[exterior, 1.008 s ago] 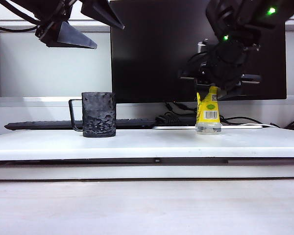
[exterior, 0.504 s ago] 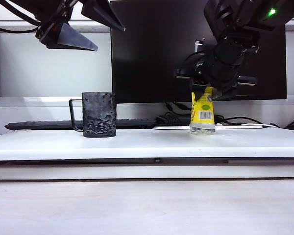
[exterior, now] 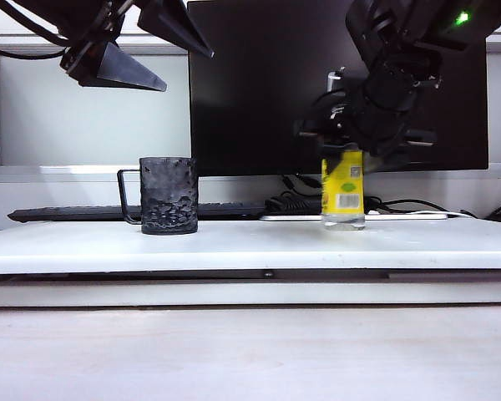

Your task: Carefully pick up the bottle and pour some water from the bottle into the cup.

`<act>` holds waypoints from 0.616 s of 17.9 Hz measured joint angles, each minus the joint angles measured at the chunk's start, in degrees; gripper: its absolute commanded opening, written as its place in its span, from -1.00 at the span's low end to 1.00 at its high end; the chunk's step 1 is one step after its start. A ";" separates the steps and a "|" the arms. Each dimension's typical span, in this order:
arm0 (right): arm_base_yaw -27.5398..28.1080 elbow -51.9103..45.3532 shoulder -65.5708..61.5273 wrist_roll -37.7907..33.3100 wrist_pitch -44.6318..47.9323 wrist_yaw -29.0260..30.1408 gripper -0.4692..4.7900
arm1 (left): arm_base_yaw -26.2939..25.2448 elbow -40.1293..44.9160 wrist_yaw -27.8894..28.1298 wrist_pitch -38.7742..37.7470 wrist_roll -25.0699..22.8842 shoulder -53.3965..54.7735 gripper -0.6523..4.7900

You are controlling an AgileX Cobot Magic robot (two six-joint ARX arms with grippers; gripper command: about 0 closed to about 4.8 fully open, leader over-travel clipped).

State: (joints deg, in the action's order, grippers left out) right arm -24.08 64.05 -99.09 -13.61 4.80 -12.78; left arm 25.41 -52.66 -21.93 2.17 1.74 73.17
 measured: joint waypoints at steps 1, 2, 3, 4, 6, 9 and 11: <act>0.00 -0.44 -0.46 0.17 -1.40 0.39 0.23 | 0.00 0.00 -0.02 -0.07 0.00 0.00 1.00; 0.00 -0.31 -0.44 0.24 -1.77 0.39 0.42 | 0.00 0.00 -0.02 -0.11 0.00 0.00 1.00; 0.00 -0.31 -0.44 0.39 -1.88 0.44 0.63 | 0.00 0.00 -0.02 -0.28 0.00 0.00 1.00; 0.00 -0.33 -0.44 0.66 -2.60 0.52 0.75 | 0.00 0.00 -0.02 -0.33 0.00 0.00 1.00; 0.00 -0.33 -0.44 1.70 -2.80 0.63 1.00 | 0.00 0.00 -0.02 -0.33 0.00 0.00 1.00; 0.02 -0.31 -0.44 1.66 -2.80 1.29 1.00 | 0.00 0.00 -0.02 -0.59 0.00 0.00 1.00; 0.04 -0.33 0.00 1.66 -3.39 1.97 1.00 | 0.00 0.00 -0.02 -0.81 0.00 -0.02 1.00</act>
State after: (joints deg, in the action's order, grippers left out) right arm -24.03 63.72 -99.09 -11.94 1.41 -10.81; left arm 25.41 -52.66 -21.96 1.37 1.74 73.14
